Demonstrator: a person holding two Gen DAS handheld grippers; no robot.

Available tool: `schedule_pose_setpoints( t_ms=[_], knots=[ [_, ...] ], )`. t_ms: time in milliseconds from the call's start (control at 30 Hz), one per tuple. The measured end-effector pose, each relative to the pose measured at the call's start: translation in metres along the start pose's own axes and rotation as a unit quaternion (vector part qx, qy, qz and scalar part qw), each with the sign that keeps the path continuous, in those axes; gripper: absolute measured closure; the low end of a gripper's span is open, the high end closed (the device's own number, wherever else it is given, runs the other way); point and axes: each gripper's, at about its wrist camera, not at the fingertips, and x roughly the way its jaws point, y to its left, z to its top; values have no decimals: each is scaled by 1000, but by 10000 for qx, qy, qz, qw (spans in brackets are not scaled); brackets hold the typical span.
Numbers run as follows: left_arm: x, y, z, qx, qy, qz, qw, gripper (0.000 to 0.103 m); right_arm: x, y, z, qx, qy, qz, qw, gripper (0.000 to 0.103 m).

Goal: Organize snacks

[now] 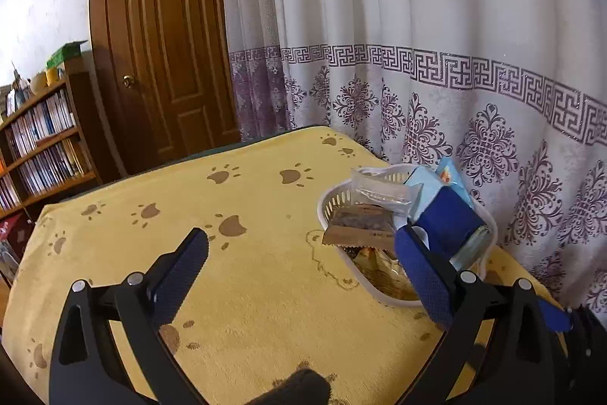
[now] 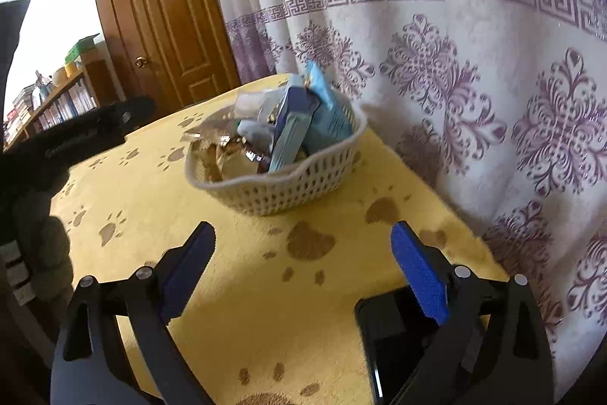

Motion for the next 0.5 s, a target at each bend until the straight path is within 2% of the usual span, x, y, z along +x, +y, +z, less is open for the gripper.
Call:
schedule_pose_setpoints(
  t_ms=[167, 300, 500],
  knots=[
    [-5, 6, 0, -101, 2, -70, 9999, 5, -4, 2, 12, -152, -136, -264, 9994, 6],
    [-7, 5, -1, -23, -48, 114, 9999, 5, -7, 2, 18, -252, -204, -384, 9987, 6],
    [-11, 0, -1, 24, -84, 65, 9999, 5, -11, 0, 21, -318, -276, -552, 9976, 6]
  ],
)
